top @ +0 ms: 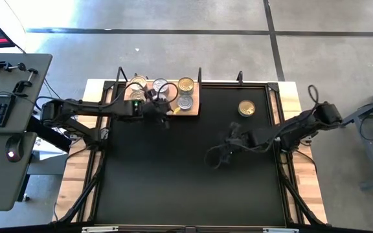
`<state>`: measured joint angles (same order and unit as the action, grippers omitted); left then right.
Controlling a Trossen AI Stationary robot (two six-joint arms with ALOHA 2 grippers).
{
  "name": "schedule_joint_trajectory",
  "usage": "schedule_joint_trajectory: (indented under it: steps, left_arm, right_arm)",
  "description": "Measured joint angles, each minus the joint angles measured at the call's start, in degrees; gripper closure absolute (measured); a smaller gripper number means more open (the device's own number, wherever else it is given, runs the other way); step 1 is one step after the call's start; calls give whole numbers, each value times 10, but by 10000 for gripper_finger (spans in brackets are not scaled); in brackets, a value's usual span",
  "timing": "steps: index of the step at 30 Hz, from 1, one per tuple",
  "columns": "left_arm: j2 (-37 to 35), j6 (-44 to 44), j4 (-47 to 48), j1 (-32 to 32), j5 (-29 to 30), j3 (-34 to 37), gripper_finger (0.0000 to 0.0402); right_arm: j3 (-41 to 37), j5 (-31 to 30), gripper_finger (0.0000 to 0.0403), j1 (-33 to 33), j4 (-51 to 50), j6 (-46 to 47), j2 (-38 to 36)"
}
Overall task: Stack canned seafood by type on shelf
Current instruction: Stack the green tuna can on top of the green tuna can on the shelf
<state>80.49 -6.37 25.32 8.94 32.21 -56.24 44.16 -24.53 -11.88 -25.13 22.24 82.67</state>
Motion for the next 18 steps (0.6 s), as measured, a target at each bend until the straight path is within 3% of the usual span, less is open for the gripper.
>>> schedule_joint_trajectory:
  steps: [4, 7, 12, 18]
  left_arm:
    - [0, 55, -13, -37, -18, -7, 306]
    - [4, 76, -29, -66, -47, -7, 307]
    - [9, 93, -50, -110, -51, -8, 308]
    - [25, 77, -96, -146, -51, -7, 308]
  right_arm:
    - [0, -33, 403, 69, -164, 44, -15]
    - [-3, -81, 403, 140, -215, 68, -15]
    - [-41, -127, 403, 280, -155, 33, -15]
    - [-99, -73, 403, 421, 7, -47, -17]
